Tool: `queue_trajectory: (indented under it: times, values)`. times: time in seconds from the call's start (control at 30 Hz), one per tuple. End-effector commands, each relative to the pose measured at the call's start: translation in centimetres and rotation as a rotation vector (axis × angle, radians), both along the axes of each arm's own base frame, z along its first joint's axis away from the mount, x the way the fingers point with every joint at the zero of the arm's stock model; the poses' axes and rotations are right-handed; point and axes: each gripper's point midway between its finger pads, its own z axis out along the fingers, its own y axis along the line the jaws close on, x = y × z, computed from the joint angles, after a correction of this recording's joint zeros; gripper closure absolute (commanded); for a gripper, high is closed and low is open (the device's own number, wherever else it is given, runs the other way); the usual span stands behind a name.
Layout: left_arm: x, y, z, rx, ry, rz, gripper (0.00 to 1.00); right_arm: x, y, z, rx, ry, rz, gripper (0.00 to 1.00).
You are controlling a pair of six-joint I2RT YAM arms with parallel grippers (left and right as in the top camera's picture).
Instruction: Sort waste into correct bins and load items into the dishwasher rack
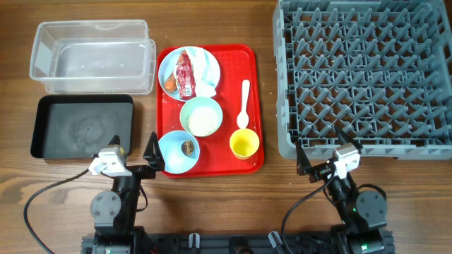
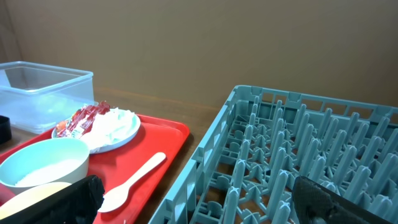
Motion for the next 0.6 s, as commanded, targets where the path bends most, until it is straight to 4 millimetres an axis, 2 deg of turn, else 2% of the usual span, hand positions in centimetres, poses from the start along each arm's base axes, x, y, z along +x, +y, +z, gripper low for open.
queue_trajectory:
  times: [0.0, 0.37, 0.47, 0.57]
  values:
    - [0.0, 0.2, -0.3, 0.007, 0.004, 0.011, 0.00, -0.1, 0.1, 0.1, -0.008, -0.007, 0.009, 0.00]
    - [0.0, 0.2, -0.3, 0.006, 0.004, 0.011, 0.00, 0.1, -0.2, 0.1, -0.047, -0.022, -0.013, 0.00]
    - [0.0, -0.1, -0.2, -0.101, 0.009, 0.003, 0.00, -0.3, 0.9, 0.2, -0.042, -0.026, 0.054, 0.01]
    - [0.0, -0.7, 0.3, -0.110, -0.012, -0.034, 0.00, -1.7, 3.5, 1.7, -0.020, -0.086, 0.224, 0.00]
